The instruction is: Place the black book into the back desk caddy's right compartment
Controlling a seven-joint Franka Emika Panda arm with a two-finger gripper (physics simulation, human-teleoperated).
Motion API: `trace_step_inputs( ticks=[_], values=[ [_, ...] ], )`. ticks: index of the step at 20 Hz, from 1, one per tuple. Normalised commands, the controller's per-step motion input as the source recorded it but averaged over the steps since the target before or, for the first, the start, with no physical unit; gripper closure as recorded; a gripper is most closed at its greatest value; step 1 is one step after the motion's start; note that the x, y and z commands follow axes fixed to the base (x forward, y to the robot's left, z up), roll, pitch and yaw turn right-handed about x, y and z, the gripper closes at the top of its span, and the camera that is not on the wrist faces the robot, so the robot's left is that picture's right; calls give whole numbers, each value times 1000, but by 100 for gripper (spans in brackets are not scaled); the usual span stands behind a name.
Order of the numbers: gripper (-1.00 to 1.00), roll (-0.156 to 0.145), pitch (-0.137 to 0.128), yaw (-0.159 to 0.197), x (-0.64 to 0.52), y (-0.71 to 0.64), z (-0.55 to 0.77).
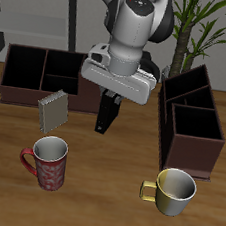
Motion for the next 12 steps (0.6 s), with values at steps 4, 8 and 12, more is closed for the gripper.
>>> trace_step_inputs(
  ticks=[4,8,12],
  values=[
    [100,3,-40,77,-407,-30,457],
    [100,9,-39,76,-454,-1,401],
    [100,1,-26,81,-498,61,357]
  ],
)
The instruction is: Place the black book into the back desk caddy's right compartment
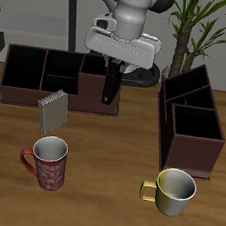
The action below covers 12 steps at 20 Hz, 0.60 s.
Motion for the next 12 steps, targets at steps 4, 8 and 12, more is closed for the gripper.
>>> trace_step_inputs(
  ticks=[4,8,12],
  values=[
    [100,-1,-43,69,-498,21,340],
    [100,18,-44,90,-525,63,341],
    [100,-23,-16,36,-391,-73,248]
  ],
)
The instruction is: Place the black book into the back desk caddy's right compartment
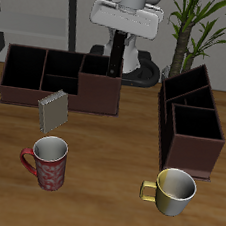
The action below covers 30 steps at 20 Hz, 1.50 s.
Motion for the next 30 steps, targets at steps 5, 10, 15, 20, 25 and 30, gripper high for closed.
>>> trace_step_inputs(
  ticks=[5,10,15,20,25,30],
  values=[
    [100,-11,-3,35,-319,-65,149],
    [100,-10,-16,52,-310,7,150],
    [100,10,-19,57,-347,36,132],
    [100,-19,-1,42,-308,-77,44],
    [100,-27,2,9,-236,-127,17],
    [100,-31,-14,19,-97,-145,14]
  ],
)
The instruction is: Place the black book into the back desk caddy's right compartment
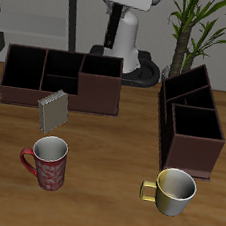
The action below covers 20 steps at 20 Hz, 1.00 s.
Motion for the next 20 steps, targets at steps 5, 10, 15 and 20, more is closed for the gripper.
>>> trace_step_inputs(
  ticks=[5,10,15,20],
  values=[
    [100,-37,8,-23,57,-135,-49],
    [100,17,30,-15,71,32,-163],
    [100,27,28,-7,114,92,-212],
    [100,22,39,-26,97,87,-227]
  ],
)
